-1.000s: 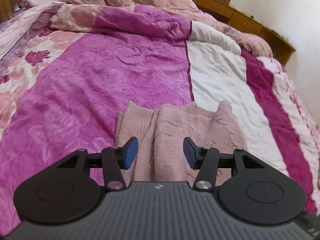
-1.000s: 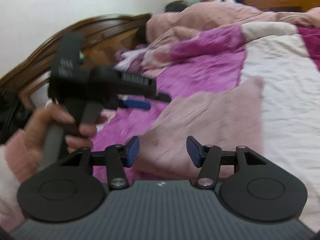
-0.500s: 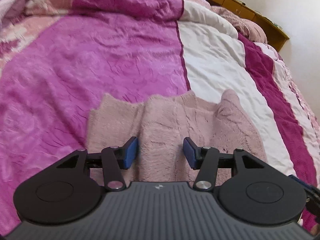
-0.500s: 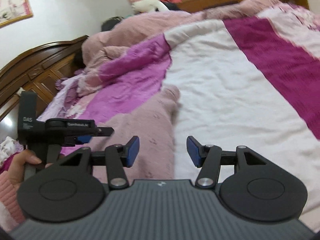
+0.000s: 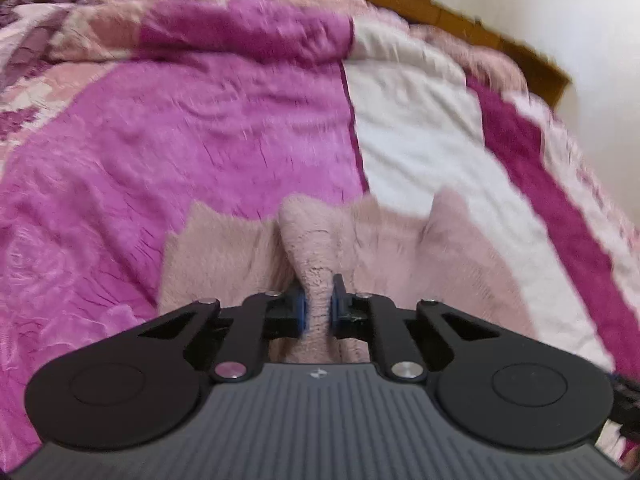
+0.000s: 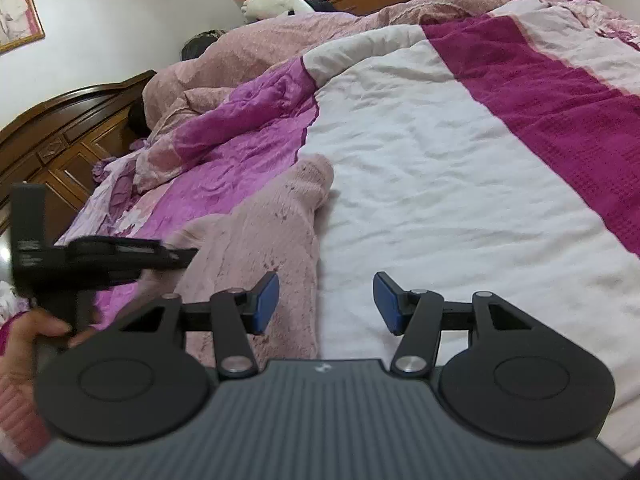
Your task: Fold small clothes
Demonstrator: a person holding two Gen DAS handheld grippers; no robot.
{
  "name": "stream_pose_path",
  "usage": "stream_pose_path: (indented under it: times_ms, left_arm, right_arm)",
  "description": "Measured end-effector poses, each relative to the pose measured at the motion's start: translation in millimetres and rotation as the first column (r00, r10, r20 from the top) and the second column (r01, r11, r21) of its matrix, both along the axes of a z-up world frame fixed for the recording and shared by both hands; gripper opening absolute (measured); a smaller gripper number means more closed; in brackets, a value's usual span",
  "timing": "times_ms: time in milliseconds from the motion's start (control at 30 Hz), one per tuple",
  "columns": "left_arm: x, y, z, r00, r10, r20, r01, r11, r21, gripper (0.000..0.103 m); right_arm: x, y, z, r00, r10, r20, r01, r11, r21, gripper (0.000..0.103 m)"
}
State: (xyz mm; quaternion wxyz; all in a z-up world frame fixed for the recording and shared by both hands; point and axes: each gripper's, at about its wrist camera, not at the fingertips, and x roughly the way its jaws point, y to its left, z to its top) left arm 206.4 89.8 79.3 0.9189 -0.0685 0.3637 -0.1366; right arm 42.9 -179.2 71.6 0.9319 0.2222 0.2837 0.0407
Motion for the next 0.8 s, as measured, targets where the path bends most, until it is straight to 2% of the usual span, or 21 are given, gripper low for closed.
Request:
stream_pose_path:
  times_ms: [133,200,233,300,367,433,567,667,800]
  left_arm:
    - [-18.6,23.4,35.1,0.989,0.065,0.134,-0.064,0.998,-0.009,0.012]
    - [-13.1,34.2,38.2,0.989,0.087,0.121,-0.088,0.996,0.008,0.012]
    - [-8.1,36.7,34.1,0.989,0.106,0.106,-0.111,0.993,0.041,0.012]
    - [4.0,38.7,18.9,0.992,0.112,0.062,-0.118,0.988,0.105,0.012]
    - [12.5,41.9,-3.1,0.992,0.125,-0.014,-0.122,0.984,0.127,0.013]
    - [11.6,45.4,-14.5,0.991,0.128,-0.039,-0.123,0.986,0.109,0.015]
    - [0.5,56.0,-5.7,0.99,0.13,-0.051,-0.128,0.991,0.037,0.021]
    - [-13.6,65.4,4.2,0.991,0.115,-0.063,-0.116,0.993,-0.011,0.029]
    - [-47.1,77.2,19.1,0.993,0.094,-0.065,-0.096,0.995,-0.032,0.043]
  right_arm:
    - [3.8,1.5,6.4,0.999,0.011,0.036,-0.011,1.0,-0.012,0.056]
    - [10.3,7.2,6.7,0.999,0.03,0.04,-0.029,1.0,-0.009,0.056]
    - [13.4,11.6,5.9,0.998,0.041,0.037,-0.04,0.999,-0.005,0.056]
    - [19.1,23.1,3.5,0.997,0.076,0.033,-0.076,0.997,-0.001,0.056]
    - [21.5,33.7,-0.6,0.994,0.105,0.019,-0.105,0.994,-0.011,0.056]
    - [21.3,42.2,-3.6,0.993,0.117,0.004,-0.117,0.993,-0.029,0.056]
    - [19.1,40.6,-3.7,0.992,0.125,0.0,-0.125,0.991,-0.051,0.056]
    - [16.9,32.3,-1.4,0.994,0.11,-0.007,-0.11,0.994,-0.022,0.056]
    - [8.4,28.0,2.0,0.994,0.107,0.004,-0.107,0.994,-0.028,0.056]
